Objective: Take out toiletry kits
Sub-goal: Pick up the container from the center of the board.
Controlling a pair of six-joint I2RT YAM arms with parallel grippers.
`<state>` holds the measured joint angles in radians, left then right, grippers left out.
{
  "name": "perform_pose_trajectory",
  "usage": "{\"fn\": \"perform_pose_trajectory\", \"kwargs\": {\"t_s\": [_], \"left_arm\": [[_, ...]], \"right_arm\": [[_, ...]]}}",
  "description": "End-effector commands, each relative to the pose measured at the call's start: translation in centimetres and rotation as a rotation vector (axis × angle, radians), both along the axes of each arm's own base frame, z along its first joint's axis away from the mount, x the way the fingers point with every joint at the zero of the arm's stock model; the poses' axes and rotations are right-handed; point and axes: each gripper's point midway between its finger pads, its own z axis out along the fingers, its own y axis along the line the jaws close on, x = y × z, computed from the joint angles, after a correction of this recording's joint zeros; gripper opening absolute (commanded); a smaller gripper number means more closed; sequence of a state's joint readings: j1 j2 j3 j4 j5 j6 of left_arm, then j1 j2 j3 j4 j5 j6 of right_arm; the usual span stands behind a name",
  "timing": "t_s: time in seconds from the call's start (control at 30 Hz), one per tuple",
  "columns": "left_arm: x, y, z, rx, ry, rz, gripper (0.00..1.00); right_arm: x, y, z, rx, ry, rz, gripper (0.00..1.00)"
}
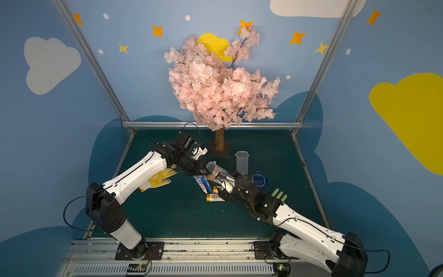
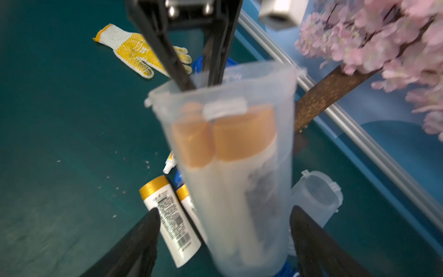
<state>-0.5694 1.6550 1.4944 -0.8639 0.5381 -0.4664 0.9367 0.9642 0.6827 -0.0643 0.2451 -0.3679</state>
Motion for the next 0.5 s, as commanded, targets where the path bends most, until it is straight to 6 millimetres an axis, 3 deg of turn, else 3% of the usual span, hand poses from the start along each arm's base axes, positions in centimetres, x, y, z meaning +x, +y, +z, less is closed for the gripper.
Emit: {"fn": "perform_pose_trajectory", "kwargs": {"t_s": [0.0,0.27,0.47], "left_arm": [[-1.9,-1.0,3.9,-0.171,-0.028,-0.08,0.03],[-2.7,-0.5,5.1,-0.245,-0.018,-0.087,0.03],[-3.1,-1.4,5.4,-0.316,0.033,-0.12,0.03]], "right_arm": [[1.4,0.4,3.0,0.0,-0.139,-0.019,0.84],[-0.5,3.3,2.2,0.033,-0.048,0.147,0.84],[0.3,3.5,2.0,0.016,-0.067,0.124,0.84]]}}
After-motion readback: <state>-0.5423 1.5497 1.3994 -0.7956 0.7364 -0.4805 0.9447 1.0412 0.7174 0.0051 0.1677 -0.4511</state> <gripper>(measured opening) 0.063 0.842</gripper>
